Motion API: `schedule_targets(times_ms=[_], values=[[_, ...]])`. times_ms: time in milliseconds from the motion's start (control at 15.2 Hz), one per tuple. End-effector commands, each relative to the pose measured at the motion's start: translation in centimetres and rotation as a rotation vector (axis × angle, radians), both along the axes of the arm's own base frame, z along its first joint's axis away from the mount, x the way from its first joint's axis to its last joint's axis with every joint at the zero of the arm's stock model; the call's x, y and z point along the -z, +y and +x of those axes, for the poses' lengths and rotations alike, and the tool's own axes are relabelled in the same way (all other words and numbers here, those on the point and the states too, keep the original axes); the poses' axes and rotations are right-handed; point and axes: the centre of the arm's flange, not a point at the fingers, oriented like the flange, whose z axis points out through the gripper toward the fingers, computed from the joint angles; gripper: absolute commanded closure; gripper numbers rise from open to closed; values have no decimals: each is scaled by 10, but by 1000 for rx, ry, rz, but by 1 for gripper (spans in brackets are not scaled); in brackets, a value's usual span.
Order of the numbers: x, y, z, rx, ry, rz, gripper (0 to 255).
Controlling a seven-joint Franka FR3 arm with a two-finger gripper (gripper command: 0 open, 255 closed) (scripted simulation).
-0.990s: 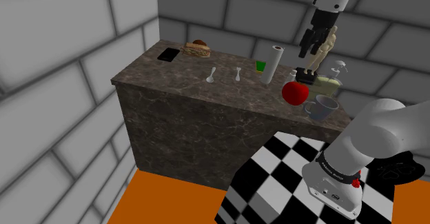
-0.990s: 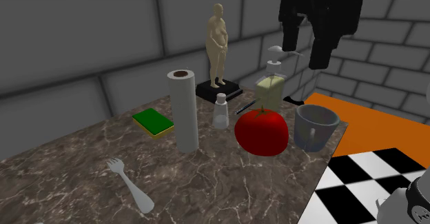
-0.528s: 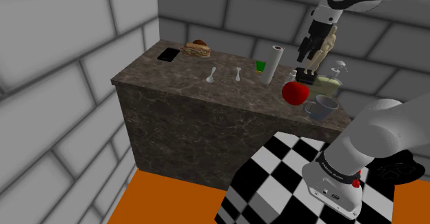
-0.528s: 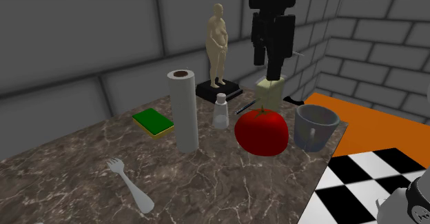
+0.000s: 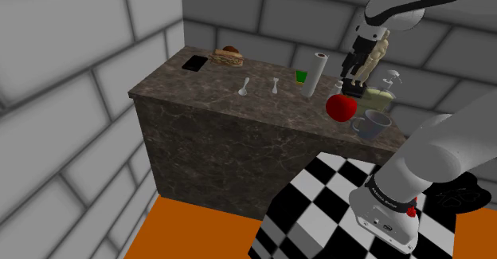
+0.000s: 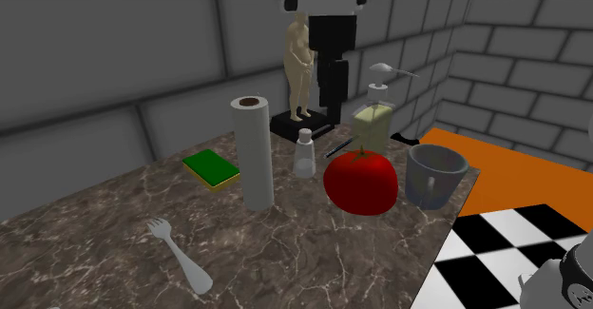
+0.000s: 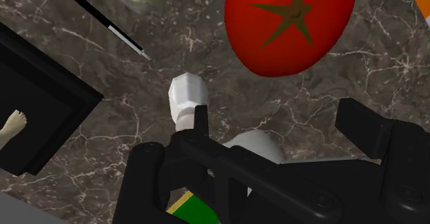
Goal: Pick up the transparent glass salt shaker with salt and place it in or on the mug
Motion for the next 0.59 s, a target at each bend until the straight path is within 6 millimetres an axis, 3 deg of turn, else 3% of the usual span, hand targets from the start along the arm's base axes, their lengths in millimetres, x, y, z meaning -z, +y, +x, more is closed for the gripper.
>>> schedule_targets(times_ms=[0,264,528], values=[[12,-24,7,0,-8,5,0],[40,-67,18,1,-22,19,0],[61,-66,18,1,-22,19,0]])
